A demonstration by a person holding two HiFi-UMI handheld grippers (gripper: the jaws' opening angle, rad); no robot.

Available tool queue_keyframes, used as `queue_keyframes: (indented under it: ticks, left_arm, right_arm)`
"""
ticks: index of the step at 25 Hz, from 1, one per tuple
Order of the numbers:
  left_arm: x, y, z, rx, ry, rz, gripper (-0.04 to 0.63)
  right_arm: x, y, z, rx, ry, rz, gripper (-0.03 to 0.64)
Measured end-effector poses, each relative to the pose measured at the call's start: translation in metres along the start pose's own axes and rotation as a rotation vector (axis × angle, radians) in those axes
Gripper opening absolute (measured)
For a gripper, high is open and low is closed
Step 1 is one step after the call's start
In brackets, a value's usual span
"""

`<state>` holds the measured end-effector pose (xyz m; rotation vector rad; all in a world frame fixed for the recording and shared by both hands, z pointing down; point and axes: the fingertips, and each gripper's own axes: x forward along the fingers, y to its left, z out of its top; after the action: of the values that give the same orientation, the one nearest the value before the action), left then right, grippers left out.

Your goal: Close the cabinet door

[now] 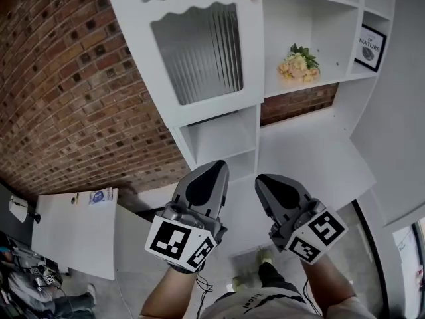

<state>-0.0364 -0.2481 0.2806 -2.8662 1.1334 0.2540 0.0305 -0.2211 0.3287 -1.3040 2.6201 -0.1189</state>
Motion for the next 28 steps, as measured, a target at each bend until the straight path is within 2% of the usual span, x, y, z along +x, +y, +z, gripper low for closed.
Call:
queue_keyframes:
  ticks: [13, 28]
  left_arm:
    - [-0.043, -0.016, -0.035, -0.064, 0.043, 0.025, 0.011]
    - [-0.061, -0.024, -0.033, -0.071, 0.035, 0.022, 0.011]
  right_arm:
    - [-0.005, 0.026, -0.02, -0.011, 0.048, -0.018, 0.018]
    - [-0.007, 0.042, -0.028, -0.067, 0.076, -0.041, 0.017]
